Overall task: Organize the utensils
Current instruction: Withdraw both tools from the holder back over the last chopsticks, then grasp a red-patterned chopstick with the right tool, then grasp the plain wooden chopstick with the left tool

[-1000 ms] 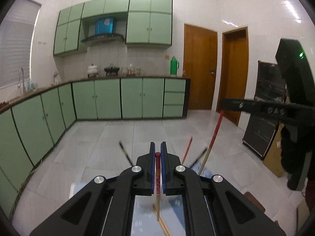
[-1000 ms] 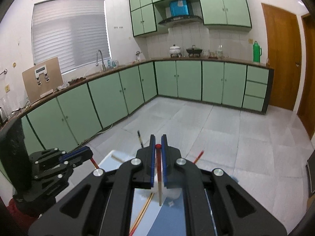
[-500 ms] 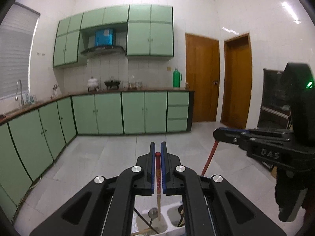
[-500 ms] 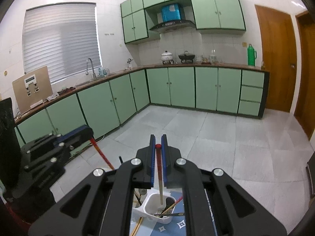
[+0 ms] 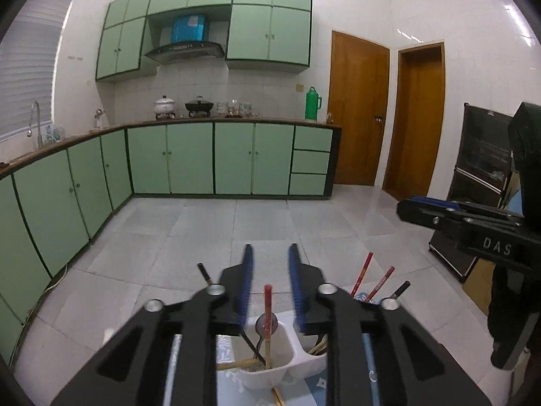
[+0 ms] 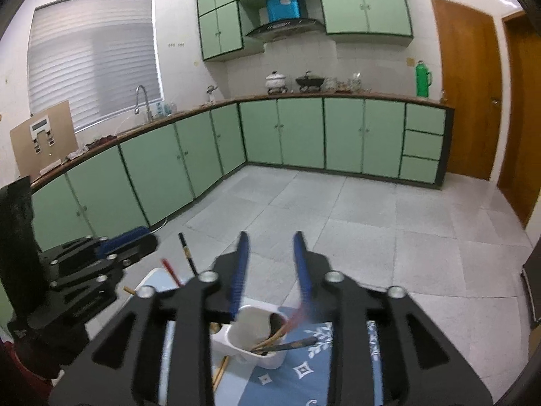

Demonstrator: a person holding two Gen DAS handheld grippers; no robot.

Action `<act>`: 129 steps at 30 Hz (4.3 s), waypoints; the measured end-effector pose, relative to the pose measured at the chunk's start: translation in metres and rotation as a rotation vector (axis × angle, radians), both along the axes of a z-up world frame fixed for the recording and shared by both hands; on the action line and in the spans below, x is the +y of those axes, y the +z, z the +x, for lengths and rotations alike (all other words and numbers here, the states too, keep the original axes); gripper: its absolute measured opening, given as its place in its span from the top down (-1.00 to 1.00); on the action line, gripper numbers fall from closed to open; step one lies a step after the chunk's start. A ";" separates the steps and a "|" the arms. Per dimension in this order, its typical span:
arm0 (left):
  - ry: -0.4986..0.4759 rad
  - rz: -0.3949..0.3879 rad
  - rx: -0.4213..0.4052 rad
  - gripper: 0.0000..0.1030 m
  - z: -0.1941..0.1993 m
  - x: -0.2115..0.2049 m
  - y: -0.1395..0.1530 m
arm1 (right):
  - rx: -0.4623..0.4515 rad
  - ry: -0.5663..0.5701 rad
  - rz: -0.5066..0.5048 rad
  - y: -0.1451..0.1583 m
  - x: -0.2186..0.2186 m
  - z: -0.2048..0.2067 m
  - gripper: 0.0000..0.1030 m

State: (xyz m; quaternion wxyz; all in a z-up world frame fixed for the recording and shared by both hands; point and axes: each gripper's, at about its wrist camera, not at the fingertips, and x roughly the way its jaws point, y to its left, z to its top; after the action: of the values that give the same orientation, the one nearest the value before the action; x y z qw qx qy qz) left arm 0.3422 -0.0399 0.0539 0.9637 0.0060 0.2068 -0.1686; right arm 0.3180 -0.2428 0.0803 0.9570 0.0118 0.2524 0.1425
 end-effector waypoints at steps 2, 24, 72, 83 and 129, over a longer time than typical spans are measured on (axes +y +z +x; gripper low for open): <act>0.011 -0.008 -0.012 0.22 -0.014 0.006 0.004 | -0.016 -0.024 -0.006 0.005 -0.008 -0.010 0.25; 0.086 0.001 0.184 -0.40 -0.168 0.049 -0.135 | 0.090 -0.094 0.065 -0.127 -0.017 -0.184 -0.80; 0.188 0.075 0.448 -0.45 -0.186 0.083 -0.241 | 0.364 -0.112 -0.228 -0.265 0.093 -0.217 -0.42; 0.193 0.076 0.447 -0.46 -0.187 0.084 -0.240 | 0.393 -0.045 -0.136 -0.266 0.103 -0.211 0.36; 0.115 0.114 0.455 0.84 -0.196 -0.016 -0.243 | 0.384 -0.158 -0.052 -0.269 0.020 -0.228 0.88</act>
State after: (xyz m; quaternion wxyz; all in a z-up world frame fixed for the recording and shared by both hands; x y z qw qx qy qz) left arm 0.1458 -0.0557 -0.1892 0.8984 0.0103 0.4278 -0.0987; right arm 0.0901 -0.2228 -0.1887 0.8996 0.0337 0.4319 0.0554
